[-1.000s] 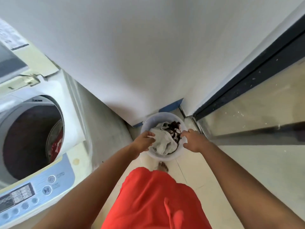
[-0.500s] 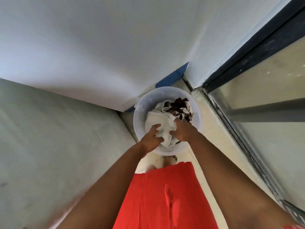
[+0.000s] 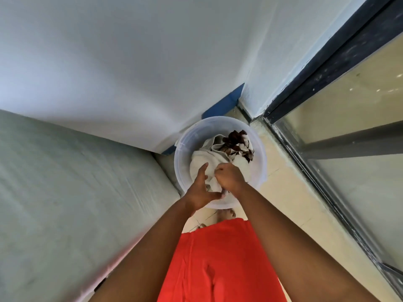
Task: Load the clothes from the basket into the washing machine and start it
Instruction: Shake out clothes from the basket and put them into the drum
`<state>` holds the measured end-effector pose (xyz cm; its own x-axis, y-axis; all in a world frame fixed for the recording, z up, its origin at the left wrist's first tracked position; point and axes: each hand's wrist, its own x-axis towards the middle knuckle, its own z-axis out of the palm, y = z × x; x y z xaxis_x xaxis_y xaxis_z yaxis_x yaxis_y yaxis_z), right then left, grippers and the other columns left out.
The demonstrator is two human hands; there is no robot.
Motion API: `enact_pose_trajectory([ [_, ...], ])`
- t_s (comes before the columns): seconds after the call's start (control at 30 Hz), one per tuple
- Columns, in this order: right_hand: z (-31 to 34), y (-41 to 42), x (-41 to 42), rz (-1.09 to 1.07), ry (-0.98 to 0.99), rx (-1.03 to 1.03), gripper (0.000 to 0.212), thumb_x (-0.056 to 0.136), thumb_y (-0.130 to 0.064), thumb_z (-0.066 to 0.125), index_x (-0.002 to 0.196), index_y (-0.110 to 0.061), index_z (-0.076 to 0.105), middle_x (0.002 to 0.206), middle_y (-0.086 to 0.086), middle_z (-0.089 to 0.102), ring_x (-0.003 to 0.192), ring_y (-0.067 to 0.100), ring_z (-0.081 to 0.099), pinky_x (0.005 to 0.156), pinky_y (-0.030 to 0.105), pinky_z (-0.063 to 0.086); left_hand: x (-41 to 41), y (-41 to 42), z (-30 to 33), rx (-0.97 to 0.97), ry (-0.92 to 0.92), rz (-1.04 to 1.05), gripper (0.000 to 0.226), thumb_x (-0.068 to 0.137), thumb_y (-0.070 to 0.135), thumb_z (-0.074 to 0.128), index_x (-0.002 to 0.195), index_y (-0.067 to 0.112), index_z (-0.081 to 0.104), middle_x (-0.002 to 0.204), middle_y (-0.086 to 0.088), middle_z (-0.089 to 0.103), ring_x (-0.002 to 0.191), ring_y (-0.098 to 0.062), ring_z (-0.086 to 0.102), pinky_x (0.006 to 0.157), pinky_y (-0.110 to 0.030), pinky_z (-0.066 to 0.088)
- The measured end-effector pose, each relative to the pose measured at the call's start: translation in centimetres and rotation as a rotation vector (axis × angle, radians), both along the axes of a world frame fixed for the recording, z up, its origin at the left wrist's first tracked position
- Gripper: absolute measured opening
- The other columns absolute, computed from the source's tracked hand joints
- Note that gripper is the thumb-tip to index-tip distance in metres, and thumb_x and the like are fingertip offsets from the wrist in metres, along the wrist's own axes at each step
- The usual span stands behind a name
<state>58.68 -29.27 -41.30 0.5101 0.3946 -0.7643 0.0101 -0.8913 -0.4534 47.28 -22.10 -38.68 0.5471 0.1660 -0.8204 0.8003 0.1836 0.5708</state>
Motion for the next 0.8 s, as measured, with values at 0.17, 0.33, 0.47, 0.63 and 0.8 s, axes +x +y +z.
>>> enact_pose_trajectory([
  [0.17, 4.5, 0.2, 0.0, 0.116, -0.108, -0.033, 0.025, 0.09, -0.021, 0.052, 0.112, -0.014, 0.063, 0.11, 0.008, 0.065, 0.1, 0.031, 0.064, 0.081, 0.037, 0.055, 0.1, 0.4, 4.6, 0.042, -0.071, -0.018, 0.104, 0.082, 0.012, 0.08, 0.155, 0.034, 0.011, 0.15, -0.001, 0.035, 0.126, -0.012, 0.04, 0.096, -0.025, 0.037],
  [0.33, -0.2, -2.1, 1.2, 0.301, -0.174, -0.192, 0.073, 0.082, -0.038, 0.069, 0.144, -0.021, 0.034, 0.147, 0.011, 0.032, 0.135, 0.035, 0.034, 0.104, 0.05, 0.04, -0.9, 0.5, 1.2, -0.002, -0.04, 0.078, 0.095, 0.083, 0.02, 0.08, 0.152, 0.039, 0.017, 0.145, -0.001, 0.039, 0.119, -0.015, 0.049, 0.095, -0.03, 0.041],
  [0.47, -5.5, -2.8, 2.1, 0.357, -0.31, -0.247, 0.105, 0.079, -0.047, 0.074, 0.156, -0.026, 0.005, 0.162, 0.014, -0.002, 0.148, 0.041, 0.004, 0.117, 0.057, 0.019, -1.9, -0.5, -3.8, -0.026, -0.006, 0.179, 0.09, 0.085, 0.02, 0.078, 0.152, 0.037, 0.02, 0.139, 0.001, 0.042, 0.12, -0.015, 0.047, 0.095, -0.031, 0.039],
  [0.63, -7.9, -2.1, 3.0, 0.317, -0.199, -0.368, 0.087, 0.084, -0.039, 0.071, 0.153, -0.028, 0.02, 0.157, 0.008, 0.027, 0.146, 0.038, 0.016, 0.11, 0.066, 0.018, -3.0, -1.9, -6.7, -0.021, 0.02, 0.184, 0.086, 0.084, 0.018, 0.078, 0.149, 0.038, 0.025, 0.139, -0.003, 0.048, 0.128, -0.018, 0.049, 0.1, -0.032, 0.047],
  [0.8, -2.3, 0.9, 1.2, 0.337, -0.105, -0.07, 0.043, 0.087, -0.014, 0.055, 0.129, -0.012, 0.061, 0.129, 0.015, 0.062, 0.124, 0.034, 0.054, 0.1, 0.035, 0.045, -3.1, -0.9, -2.7, 0.005, 0.02, 0.134, 0.097, 0.083, 0.01, 0.078, 0.154, 0.032, 0.016, 0.141, -0.006, 0.042, 0.121, -0.016, 0.048, 0.079, -0.013, 0.046],
])
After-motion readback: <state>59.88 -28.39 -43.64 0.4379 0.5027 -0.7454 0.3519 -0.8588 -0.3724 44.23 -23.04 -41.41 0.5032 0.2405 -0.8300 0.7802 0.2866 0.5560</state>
